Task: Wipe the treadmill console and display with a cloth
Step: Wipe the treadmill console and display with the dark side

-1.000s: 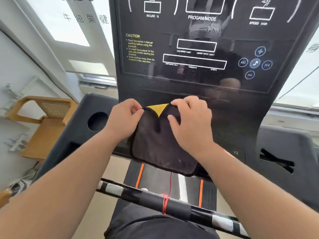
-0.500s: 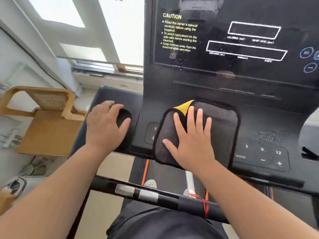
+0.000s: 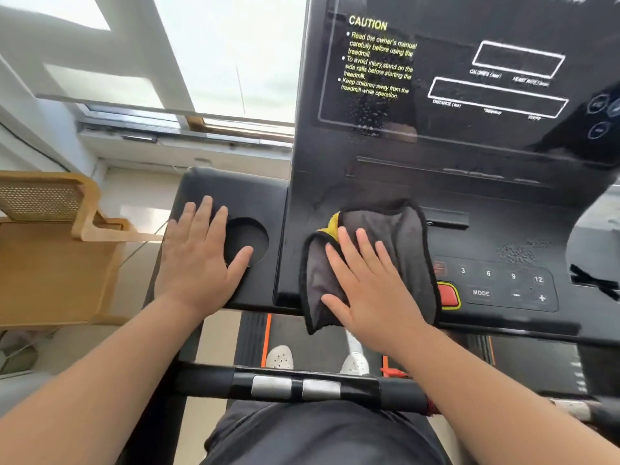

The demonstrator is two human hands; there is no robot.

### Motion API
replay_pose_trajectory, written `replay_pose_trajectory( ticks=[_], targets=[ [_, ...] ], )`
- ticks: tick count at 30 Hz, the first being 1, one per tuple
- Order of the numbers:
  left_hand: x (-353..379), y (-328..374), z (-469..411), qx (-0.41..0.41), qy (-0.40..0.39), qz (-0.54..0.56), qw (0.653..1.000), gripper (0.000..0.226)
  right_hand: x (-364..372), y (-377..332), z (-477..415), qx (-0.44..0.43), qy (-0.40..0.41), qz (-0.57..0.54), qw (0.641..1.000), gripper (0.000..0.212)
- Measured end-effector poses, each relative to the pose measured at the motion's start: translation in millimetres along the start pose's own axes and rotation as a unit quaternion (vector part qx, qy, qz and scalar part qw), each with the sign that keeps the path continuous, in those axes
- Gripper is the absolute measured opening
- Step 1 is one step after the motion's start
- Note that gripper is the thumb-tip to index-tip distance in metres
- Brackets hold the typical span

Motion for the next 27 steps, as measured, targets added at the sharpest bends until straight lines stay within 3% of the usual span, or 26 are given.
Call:
replay_pose_trajectory(
  ticks=[5, 10, 15, 20, 24, 27],
  targets=[
    [1.2, 0.6, -1.2, 0.013, -0.002, -0.016, 1.0, 0.083, -0.4, 37.0, 18.2, 0.125, -0.002, 0.048, 0.991, 0.096],
    [2.3, -0.2, -1.1, 0.015, -0.004, -0.018, 1.0, 0.082, -18.2, 19.5, -35.3, 0.166, 0.013, 0.046, 0.985, 0.102],
    [2.5, -0.5, -1.9, 0.01, -0.008, -0.015, 1.0, 0.077, -18.2, -14.8, -56.9, 0.069, 0.013, 0.013, 0.997, 0.089],
    [2.4, -2.4, -1.4, 0.012, -0.006, -0.009, 1.0, 0.075, -2.5, -17.8, -5.2, -0.079, 0.016, 0.032, 0.996, 0.064],
    [2.2, -2.6, -1.6, 0.013, -0.001, 0.004, 1.0, 0.077, 2.6, 15.2, 18.8, -0.054, 0.034, 0.034, 0.997, 0.067],
    [2.5, -2.4, -1.4, 0.016, -0.005, 0.003, 1.0, 0.077, -8.1, 27.3, -16.0, -0.047, 0.02, 0.049, 0.997, 0.08]
  ],
)
Point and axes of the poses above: each hand's wrist, its own z-axis away from the middle knuckle, its own x-axis out of the palm, y = z × x, the point moved 4 cm from there along -z, towards the middle knuckle, and after that the axes turned 2 degrees about y, right-handed, at the moved point
